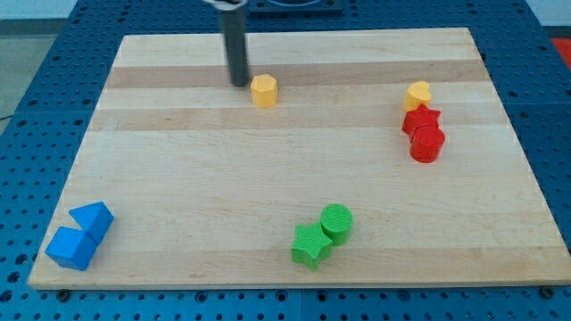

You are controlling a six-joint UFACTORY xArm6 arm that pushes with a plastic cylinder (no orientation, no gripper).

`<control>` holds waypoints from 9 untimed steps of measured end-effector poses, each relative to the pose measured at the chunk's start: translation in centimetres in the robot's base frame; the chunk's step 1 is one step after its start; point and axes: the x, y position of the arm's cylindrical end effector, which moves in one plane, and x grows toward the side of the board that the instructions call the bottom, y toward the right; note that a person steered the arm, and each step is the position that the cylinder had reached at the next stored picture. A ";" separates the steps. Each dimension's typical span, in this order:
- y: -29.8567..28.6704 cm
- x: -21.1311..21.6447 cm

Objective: Move the yellow hexagon toward the yellow heart

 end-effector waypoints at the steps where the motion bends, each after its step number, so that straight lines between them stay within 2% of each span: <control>1: -5.4 3.3; 2: -2.0 4.8; 4: 12.1 3.9; 5: 16.6 3.9; 6: 11.3 4.6; 7: 2.6 5.2; 8: 1.4 2.7; 9: 7.9 0.8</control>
